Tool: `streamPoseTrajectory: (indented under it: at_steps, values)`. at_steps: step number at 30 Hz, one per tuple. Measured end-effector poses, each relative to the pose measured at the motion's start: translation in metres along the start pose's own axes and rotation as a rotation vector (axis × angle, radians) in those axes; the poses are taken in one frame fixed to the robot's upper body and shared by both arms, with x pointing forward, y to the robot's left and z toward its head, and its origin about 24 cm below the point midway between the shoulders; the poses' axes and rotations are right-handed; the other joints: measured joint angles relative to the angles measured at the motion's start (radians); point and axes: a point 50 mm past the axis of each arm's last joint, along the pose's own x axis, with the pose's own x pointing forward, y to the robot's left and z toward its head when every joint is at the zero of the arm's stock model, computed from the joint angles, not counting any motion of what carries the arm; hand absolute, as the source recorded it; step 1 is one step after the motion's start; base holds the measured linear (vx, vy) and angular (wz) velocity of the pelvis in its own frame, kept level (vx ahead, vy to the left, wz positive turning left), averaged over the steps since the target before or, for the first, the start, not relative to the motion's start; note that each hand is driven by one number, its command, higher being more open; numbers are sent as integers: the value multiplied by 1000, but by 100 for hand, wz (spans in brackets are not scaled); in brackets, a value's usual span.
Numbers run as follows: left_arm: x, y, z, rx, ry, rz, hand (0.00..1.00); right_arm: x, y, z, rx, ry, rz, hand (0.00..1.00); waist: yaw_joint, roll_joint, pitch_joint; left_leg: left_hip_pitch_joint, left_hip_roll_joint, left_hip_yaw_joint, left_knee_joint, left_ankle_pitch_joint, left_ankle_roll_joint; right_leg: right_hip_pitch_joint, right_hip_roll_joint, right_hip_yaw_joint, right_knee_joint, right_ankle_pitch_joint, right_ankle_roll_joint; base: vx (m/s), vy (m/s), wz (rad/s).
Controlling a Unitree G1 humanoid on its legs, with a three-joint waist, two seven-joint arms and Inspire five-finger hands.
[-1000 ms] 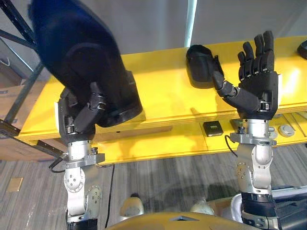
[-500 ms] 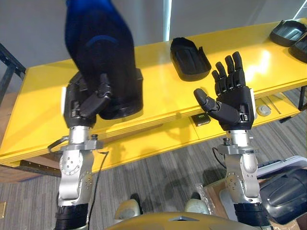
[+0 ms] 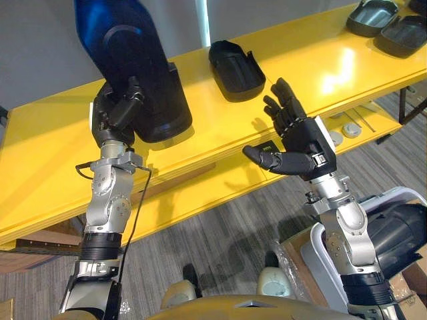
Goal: Walk over and take three plastic housings, then place them on the shelf
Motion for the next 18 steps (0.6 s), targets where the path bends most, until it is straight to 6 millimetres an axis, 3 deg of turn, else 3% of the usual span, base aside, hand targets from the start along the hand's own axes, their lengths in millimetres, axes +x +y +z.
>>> streamPoseTrajectory:
  at_steps: [3, 7, 13, 18]
  values:
    - [1, 1, -2, 1, 17, 19, 0, 5, 21, -11, 53, 53, 122, 100, 1, 4, 14, -1, 1, -3, -19, 14, -1, -5, 2, -6, 3, 1, 1, -21, -6, 7]
    - [20, -16, 15, -15, -25, 6, 0, 13, 52, -22, 117, 106, 256, 100, 28, 8, 85, -44, 1, -32, -32, 47, 0, -52, 0, -24, 37, -1, -3, -57, -12, 19]
    - [38, -27, 30, -38, -48, -4, 0, 47, 56, -6, 64, 39, 303, 100, 30, 7, 168, -86, 0, -58, -63, 95, 1, -116, -2, -35, 86, -9, -12, -68, -15, 14]
    - [53, -43, 48, -46, -103, -15, 0, 58, 58, -1, 48, 25, 306, 100, 36, 7, 211, -145, 0, -80, -68, 126, 1, -190, -5, -41, 144, -27, -20, -72, -29, 12]
